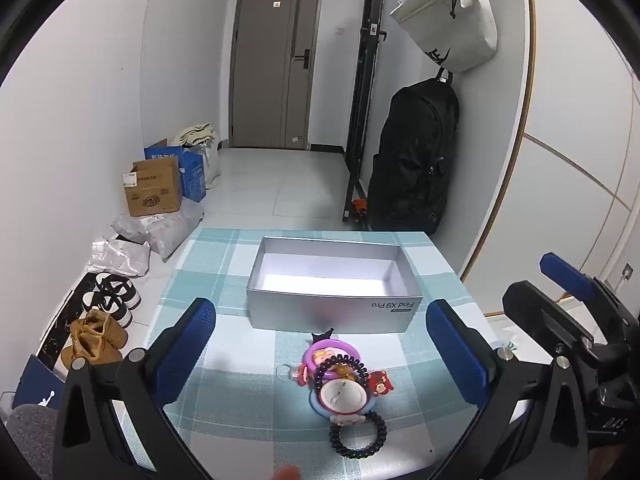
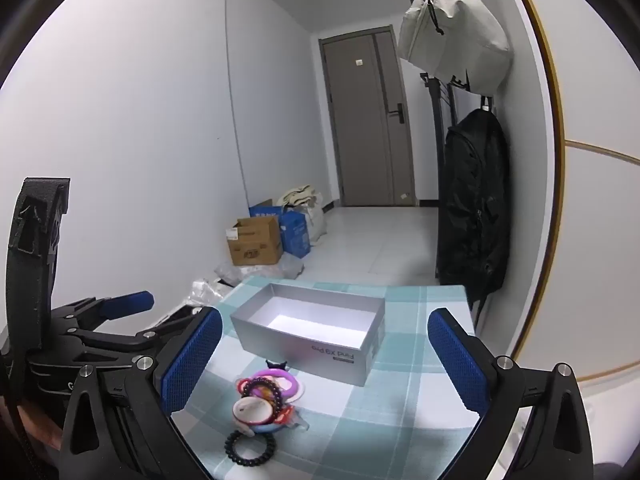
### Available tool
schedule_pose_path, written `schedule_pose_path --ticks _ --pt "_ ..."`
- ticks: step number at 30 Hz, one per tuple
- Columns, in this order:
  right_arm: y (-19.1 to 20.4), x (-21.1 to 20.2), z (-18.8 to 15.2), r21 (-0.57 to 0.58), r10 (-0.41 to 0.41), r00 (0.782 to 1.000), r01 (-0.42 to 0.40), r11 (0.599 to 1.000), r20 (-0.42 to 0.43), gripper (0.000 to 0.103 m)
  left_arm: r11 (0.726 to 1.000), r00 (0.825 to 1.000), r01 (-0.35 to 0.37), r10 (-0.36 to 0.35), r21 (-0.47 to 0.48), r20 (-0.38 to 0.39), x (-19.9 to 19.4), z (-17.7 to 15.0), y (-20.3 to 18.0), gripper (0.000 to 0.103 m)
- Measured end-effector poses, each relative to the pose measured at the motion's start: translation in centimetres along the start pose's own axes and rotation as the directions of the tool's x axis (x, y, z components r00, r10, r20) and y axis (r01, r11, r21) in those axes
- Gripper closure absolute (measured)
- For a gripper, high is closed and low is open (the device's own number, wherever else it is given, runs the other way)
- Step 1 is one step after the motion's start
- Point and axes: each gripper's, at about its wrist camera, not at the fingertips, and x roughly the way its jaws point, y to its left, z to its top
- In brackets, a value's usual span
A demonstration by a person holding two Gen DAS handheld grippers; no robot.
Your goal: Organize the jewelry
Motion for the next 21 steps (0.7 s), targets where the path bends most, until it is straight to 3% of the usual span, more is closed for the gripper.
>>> schedule_pose_path --ticks 2,4,21 --pt "0.0 0.0 0.0 0.002 -0.001 1.0 0.001 1.0 0.002 0.0 0.999 1.0 -0.024 0.024 0.031 0.006 -0.5 -0.2 -0.6 0.001" --pt "0.0 0.1 0.0 0.006 -0.001 1.0 0.001 1.0 0.003 0.0 0.999 0.998 -0.013 0.016 0.039 -0.062 0.5 0.5 -0.8 0.001" --pt "-0.3 0.7 0.1 0.009 0.012 1.0 -0.012 1.0 -0.011 0.0 0.999 0.997 0.026 -0.027 -0.023 -0.068 1.5 0.4 0.6 0.001"
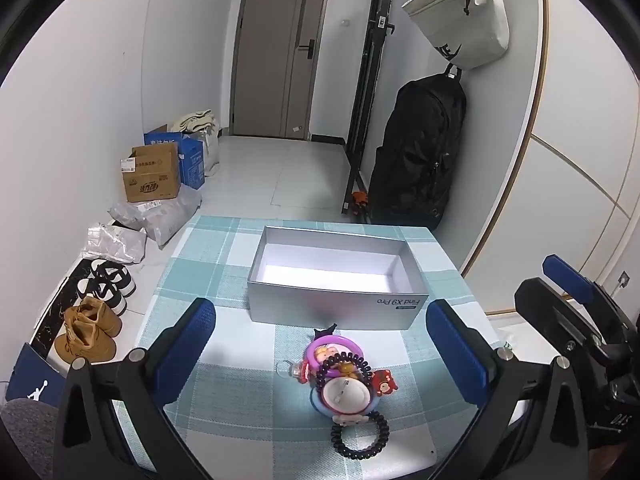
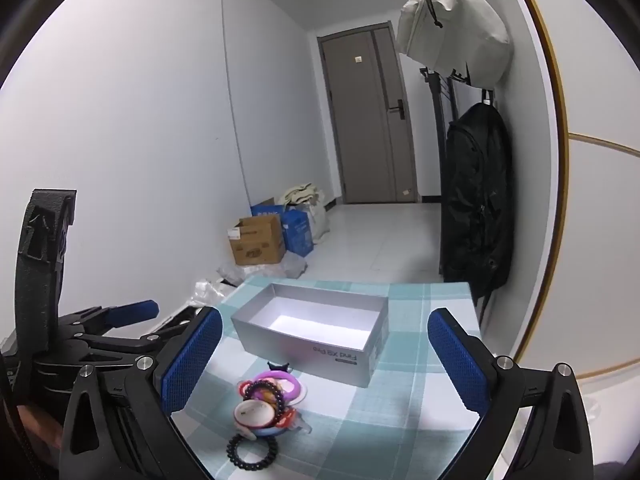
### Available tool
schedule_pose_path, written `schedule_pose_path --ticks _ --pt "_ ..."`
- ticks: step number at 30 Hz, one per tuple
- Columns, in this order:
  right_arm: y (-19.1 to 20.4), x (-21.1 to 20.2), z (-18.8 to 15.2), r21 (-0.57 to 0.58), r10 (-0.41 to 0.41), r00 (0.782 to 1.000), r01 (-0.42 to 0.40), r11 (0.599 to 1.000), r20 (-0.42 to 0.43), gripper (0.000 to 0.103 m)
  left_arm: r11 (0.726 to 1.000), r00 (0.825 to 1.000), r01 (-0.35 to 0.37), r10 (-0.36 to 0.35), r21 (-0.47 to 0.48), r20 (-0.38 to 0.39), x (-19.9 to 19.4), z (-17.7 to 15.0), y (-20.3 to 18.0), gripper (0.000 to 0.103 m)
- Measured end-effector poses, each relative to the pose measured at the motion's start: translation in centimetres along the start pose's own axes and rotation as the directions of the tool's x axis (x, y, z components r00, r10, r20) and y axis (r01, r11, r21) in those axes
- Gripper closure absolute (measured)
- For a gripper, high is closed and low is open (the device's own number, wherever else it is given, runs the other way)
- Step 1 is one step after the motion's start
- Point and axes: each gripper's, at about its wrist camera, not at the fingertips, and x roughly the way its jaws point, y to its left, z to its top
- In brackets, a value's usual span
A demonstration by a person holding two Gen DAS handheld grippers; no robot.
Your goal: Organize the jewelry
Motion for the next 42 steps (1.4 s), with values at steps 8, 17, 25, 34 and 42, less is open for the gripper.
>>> schedule_pose_path --ticks 8,17,25,34,42 --pt "0.1 0.2 -0.2 0.003 0.006 1.0 -0.006 1.0 -0.009 0.0 0.999 1.0 0.017 -0.017 -0.028 -0.017 0.5 -0.2 0.7 0.001" --pt "0.0 0.7 -0.1 0.007 0.011 1.0 -0.011 1.0 -0.022 0.0 0.999 0.999 0.022 -0.023 -0.033 -0.038 0.7 -0.5 0.9 0.001" --pt "0.2 0.7 -0.2 0.003 0.015 1.0 -0.015 1.0 -0.021 0.0 0.999 0.998 0.026 -0.028 -0.043 -0.059 1.0 -0.7 1.0 0.001" --pt "0.2 0.7 -0.2 0.008 0.012 1.0 -0.012 1.0 -0.018 0.0 0.999 0.997 0.034 -0.036 -0.035 -0.064 1.0 -0.8 0.9 0.001" --pt "0.1 0.7 -0.3 0.005 0.009 1.0 -0.009 1.0 -0.018 0.0 0.999 0.997 0.043 -0.046 -0.033 -0.069 1.0 -0.8 0.8 0.001"
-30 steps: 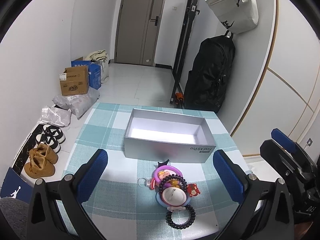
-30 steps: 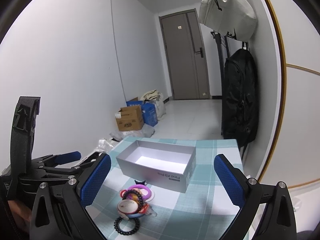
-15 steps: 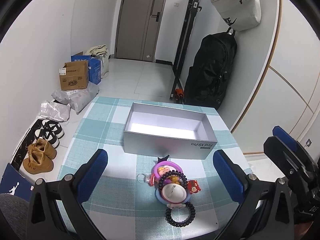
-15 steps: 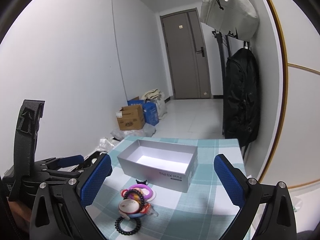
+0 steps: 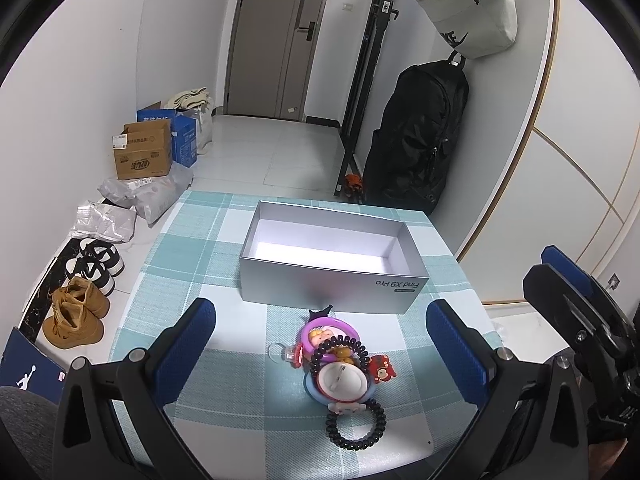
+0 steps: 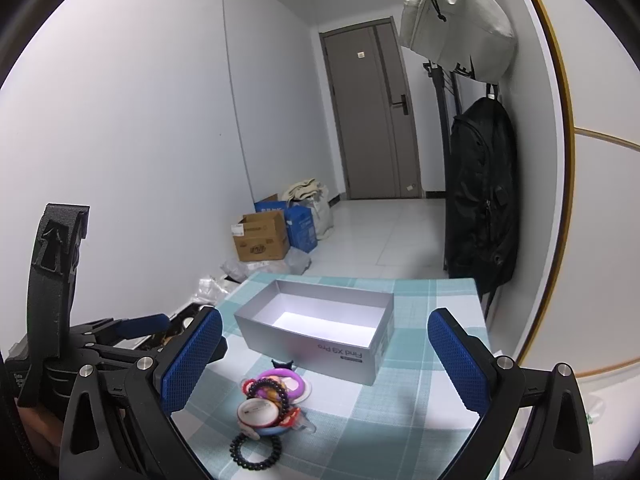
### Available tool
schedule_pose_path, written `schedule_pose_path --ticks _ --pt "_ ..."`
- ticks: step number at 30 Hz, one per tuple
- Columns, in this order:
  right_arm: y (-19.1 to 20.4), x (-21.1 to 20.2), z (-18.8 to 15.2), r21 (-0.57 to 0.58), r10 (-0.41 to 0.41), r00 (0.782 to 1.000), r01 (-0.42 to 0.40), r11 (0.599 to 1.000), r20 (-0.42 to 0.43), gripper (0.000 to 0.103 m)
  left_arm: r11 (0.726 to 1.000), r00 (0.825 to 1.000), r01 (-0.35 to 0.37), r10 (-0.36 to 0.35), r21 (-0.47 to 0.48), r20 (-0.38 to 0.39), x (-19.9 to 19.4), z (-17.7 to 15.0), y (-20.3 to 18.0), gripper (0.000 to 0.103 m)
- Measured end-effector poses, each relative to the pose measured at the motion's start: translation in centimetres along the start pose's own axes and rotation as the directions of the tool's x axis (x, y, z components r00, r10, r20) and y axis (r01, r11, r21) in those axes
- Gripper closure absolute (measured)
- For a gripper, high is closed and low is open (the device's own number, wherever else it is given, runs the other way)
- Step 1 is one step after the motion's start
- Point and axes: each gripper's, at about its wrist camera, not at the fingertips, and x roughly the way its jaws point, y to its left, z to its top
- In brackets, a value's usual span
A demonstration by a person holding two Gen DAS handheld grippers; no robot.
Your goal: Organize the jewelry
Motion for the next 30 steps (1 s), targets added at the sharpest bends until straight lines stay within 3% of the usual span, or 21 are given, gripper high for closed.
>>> schedule_pose_path --ticks 19,23,30 --pt "-0.1 -0.1 0.1 0.015 -0.006 1.0 0.006 1.0 -0.008 0.0 1.0 0.999 0.02 -0.02 -0.008 -0.029 0.2 -0.4 0.0 0.001" --pt "-0.8 0.1 0.2 0.049 -0.021 1.0 0.022 0.999 -0.017 0.0 1.0 0.995 0.024 -0.023 0.008 -0.094 1.1 -1.0 0.2 0.001" --pt "-2.5 0.8 0.1 0.093 -0.076 0.995 0.082 0.992 -0.065 0.0 0.999 0.97 0.034 -0.03 0.013 -0.243 3.3 -2.3 0.5 0.001"
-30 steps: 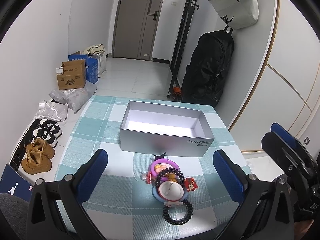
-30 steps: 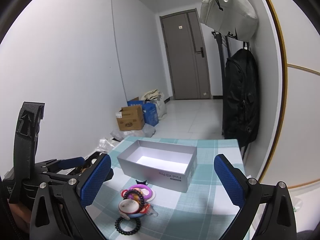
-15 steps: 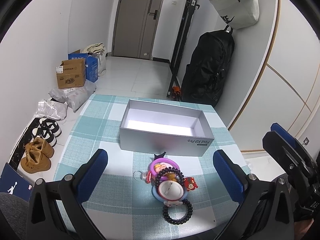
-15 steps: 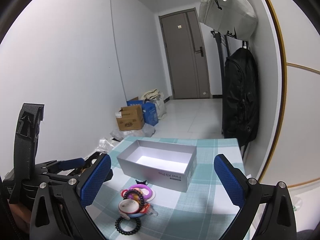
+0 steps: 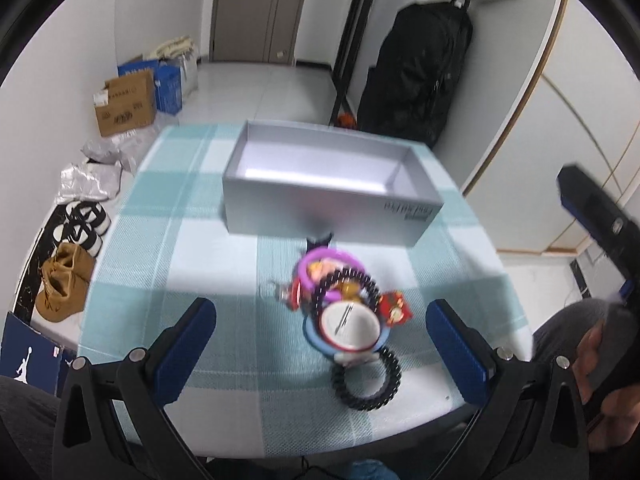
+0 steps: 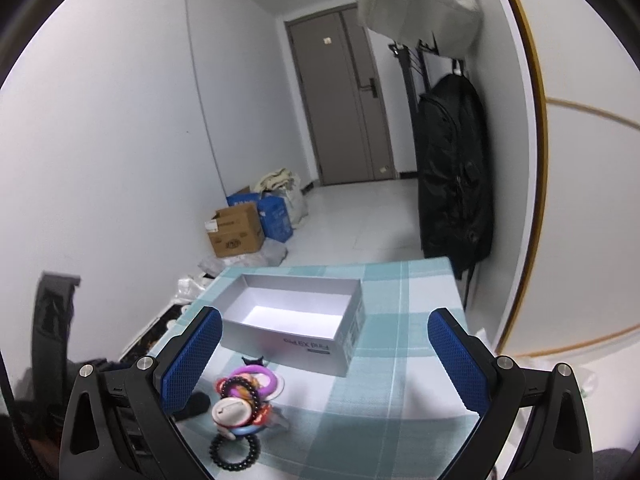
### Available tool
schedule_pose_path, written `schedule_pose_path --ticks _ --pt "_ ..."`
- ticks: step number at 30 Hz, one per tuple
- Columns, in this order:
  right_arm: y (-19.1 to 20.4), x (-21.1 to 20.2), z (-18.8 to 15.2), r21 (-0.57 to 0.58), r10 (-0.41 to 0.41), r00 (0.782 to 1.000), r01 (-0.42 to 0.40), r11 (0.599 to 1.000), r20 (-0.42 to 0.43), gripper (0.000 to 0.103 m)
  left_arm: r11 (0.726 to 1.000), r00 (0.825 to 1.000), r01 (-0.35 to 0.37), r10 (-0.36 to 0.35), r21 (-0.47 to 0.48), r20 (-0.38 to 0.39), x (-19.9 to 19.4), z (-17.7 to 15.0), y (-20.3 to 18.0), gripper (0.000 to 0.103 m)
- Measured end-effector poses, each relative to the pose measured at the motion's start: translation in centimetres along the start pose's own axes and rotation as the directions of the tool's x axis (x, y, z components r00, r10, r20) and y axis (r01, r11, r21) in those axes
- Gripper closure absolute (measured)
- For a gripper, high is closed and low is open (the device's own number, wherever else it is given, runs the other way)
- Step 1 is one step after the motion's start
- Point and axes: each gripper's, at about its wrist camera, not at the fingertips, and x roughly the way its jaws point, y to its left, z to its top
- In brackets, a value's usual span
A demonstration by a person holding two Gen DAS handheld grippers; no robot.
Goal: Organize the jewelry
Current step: 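Move the left gripper toward the black beaded bracelet while the right approaches the red charm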
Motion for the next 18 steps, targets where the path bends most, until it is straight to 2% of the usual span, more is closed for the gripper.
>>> schedule_pose_path --ticks 7,15,17,18 --pt "-1.5 1.1 -0.1 0.057 0.0 0.999 0.002 0.998 -0.048 0.0 0.998 0.995 0.024 -0.019 0.052 -0.098 2.0 -0.3 -1.0 0.008" --pt "-2.1 1.8 -0.1 0.083 0.016 0.997 -0.01 0.997 -0.076 0.0 0.996 0.993 0.005 0.007 0.092 -0.121 3.2 -0.1 -1.6 0.01" --pt "-2.1 1.8 -0.1 0.09 0.021 0.997 -0.014 0.996 -0.076 0.0 0.995 0.991 0.019 -0.006 0.097 -0.136 3.4 -0.2 -1.7 0.024" --pt "-2.2 1.8 -0.1 0.094 0.024 0.997 -0.017 0.995 -0.077 0.0 0.995 0.989 0.023 -0.007 0.101 -0.149 3.5 -0.2 -1.7 0.026"
